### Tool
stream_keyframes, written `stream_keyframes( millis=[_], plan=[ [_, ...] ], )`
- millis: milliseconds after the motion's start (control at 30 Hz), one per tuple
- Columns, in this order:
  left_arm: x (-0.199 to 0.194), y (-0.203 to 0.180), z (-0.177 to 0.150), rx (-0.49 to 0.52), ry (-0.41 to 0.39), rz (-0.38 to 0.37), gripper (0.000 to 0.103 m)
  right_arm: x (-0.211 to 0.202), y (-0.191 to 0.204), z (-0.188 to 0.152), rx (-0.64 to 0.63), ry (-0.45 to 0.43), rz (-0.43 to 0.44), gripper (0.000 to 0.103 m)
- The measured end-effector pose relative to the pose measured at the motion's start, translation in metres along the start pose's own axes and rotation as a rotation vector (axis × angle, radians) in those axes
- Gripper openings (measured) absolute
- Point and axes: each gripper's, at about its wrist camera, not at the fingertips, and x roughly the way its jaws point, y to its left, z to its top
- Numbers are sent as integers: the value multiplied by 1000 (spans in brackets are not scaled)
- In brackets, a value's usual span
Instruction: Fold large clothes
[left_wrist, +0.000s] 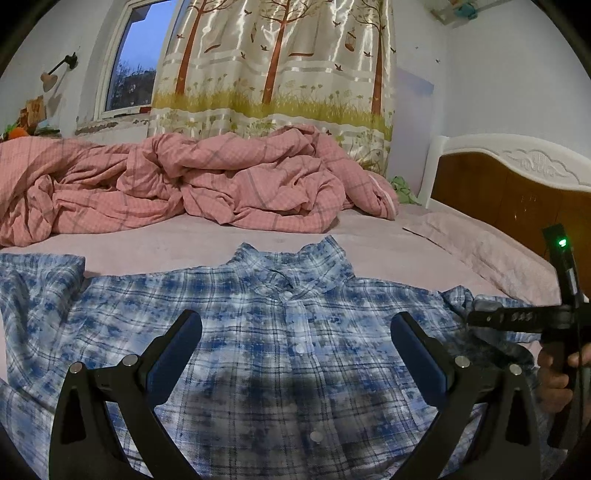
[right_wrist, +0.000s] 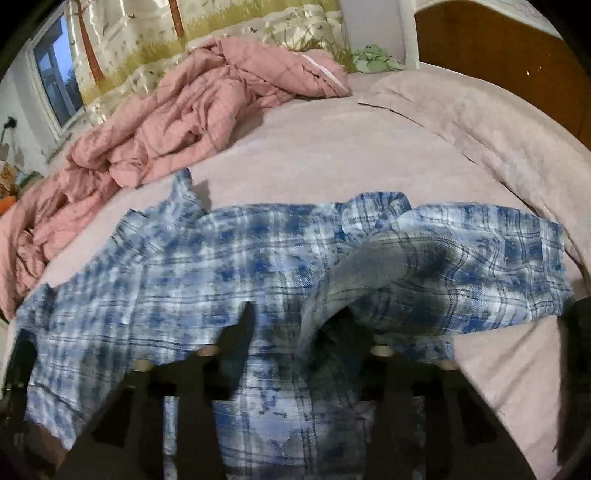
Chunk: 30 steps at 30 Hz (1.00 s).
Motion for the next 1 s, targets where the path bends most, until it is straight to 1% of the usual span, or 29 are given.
stream_keyframes(
  millis=[67,167,200,267,333,367,400,433,467,500,600,633,667,700,733,767,800,833,867,933,967,1000],
  plan=[
    [0,2,0,-9,-2,2,102,-13,-3,4,22,-32,3,54],
    [0,5,1,-22,-1,-1,102,-39,-25,15,85,-87,-18,54],
    [0,6,1,-24,-2,-1,102,-41,-29,20,128,-109,-33,55],
    [-1,6,1,-19,-4,2,102,-54,-49,22,216,-146,-67,55],
    [-2,5,1,-10,-11,8,102,-60,-83,21,356,-177,-129,59],
    [-2,4,1,-6,-12,10,102,-59,-94,20,404,-170,-154,59],
    [-2,3,1,-3,-12,9,102,-53,-114,16,490,-148,-187,59],
    [-2,2,1,2,-12,9,102,-46,-129,13,549,-130,-203,59],
    [-2,1,1,6,-11,8,102,-40,-138,10,583,-111,-213,59],
    [-2,0,0,12,-10,9,102,-28,-154,6,628,-63,-224,59],
    [-1,-4,-1,30,-10,18,102,-5,-178,-2,686,3,-234,58],
    [-1,-5,-1,34,-9,19,102,-1,-183,-5,699,-2,-230,58],
    [-1,-6,-2,35,-8,18,102,0,-186,-5,697,-35,-215,58],
    [0,-6,-2,35,-6,16,102,1,-186,-4,679,-49,-213,58],
    [0,-6,-2,35,-5,13,102,3,-185,-1,647,-54,-206,52],
    [-1,-7,-2,35,-5,13,102,4,-185,-1,629,-63,-195,42],
    [-1,-7,-2,37,-7,14,102,6,-184,-1,617,-73,-182,19],
    [-1,-7,-2,39,-10,15,102,7,-184,-1,617,-76,-170,9],
    [-2,-8,-2,42,-15,17,102,7,-183,-1,621,-84,-151,7],
    [-4,-9,-1,53,-28,17,102,-2,-173,4,591,-127,-92,6],
    [-6,-10,0,59,-33,20,101,-12,-160,10,539,-166,-59,6],
    [-7,-11,0,66,-39,20,98,-20,-150,13,500,-194,-38,6]
  ],
)
